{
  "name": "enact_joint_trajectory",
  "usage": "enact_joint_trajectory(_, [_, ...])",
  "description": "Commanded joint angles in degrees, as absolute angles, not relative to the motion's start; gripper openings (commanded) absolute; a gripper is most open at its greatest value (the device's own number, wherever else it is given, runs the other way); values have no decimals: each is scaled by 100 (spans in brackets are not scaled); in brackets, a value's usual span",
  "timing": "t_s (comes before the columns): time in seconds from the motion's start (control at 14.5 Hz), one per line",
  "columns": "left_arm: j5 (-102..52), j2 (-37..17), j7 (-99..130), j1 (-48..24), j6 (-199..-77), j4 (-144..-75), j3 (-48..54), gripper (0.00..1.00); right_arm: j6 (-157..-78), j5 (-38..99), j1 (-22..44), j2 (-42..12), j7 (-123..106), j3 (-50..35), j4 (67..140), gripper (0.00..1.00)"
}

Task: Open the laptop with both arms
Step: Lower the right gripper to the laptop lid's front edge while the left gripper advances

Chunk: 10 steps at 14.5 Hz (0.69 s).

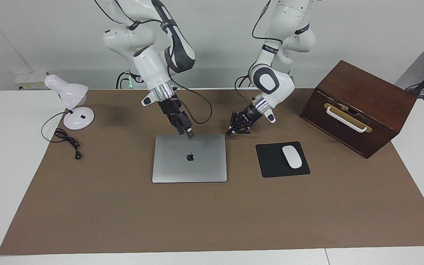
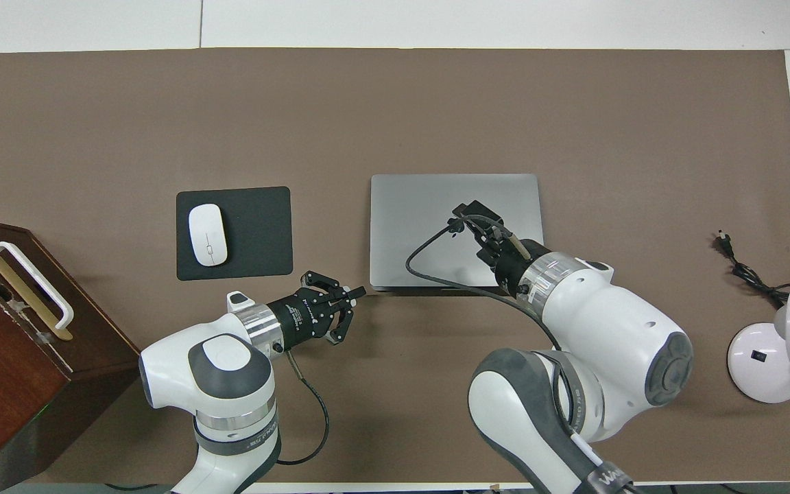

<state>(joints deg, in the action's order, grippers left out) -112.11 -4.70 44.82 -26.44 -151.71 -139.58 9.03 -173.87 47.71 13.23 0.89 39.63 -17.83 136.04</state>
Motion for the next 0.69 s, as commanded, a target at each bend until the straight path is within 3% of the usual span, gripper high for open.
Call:
enact_joint_trajectory(0.0, [-11461, -536, 4315, -2795, -15284, -13887, 826, 0, -17578, 5097, 1336, 35, 4034, -1872, 13632, 100])
enact_joint_trajectory(0.62, [-11689, -791, 4271, -2882, -15389, -13615, 826, 0, -17517, 5599, 1389, -18, 4069, -1872, 13658, 100])
